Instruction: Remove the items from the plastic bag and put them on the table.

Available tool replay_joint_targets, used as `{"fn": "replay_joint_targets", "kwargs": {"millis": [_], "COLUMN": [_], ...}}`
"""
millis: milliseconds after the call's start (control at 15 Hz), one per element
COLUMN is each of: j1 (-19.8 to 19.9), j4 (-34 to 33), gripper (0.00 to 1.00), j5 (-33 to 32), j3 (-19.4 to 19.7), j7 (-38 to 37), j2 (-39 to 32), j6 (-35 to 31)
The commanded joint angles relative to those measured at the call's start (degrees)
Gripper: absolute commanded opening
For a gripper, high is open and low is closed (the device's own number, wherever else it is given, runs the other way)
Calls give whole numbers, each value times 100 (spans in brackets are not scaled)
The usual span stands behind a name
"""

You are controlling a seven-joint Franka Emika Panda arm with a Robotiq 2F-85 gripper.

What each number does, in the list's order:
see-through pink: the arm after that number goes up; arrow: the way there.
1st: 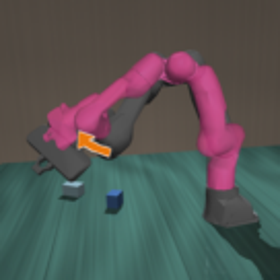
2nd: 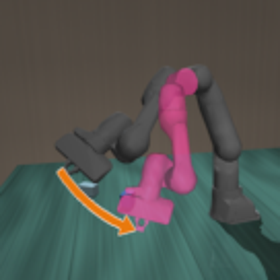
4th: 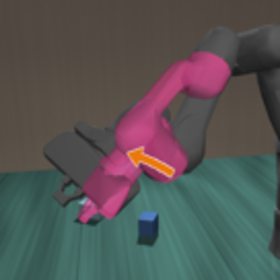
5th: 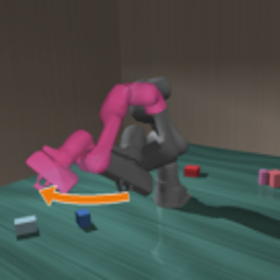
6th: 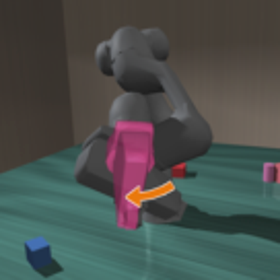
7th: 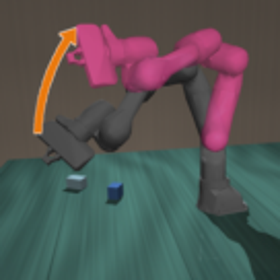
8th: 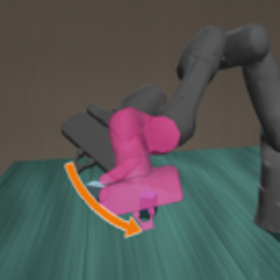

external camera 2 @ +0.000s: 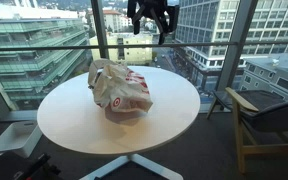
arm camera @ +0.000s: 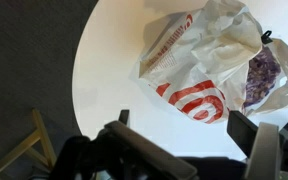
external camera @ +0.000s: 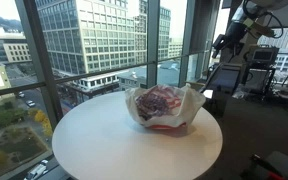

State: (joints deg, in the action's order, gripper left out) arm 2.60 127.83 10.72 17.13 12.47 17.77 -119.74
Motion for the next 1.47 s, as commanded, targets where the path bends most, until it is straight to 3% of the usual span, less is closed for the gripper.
{"fn": "replay_joint_targets", "kwargs": {"millis": [0, 267, 667, 933, 1400], "j1": [176, 141, -299, -609, -785], "j4": [-32, -79, -232, -516, -623], "gripper": [100, 100, 100, 100, 100], "j5": [62, -18, -184, 136, 570], "j3": [-156, -234, -1167, -1634, -2144], "j7": [48, 27, -41, 95, 946], "j2": [-18, -113, -998, -1629, -2152], "j6": [18, 53, -933, -1721, -1782]}}
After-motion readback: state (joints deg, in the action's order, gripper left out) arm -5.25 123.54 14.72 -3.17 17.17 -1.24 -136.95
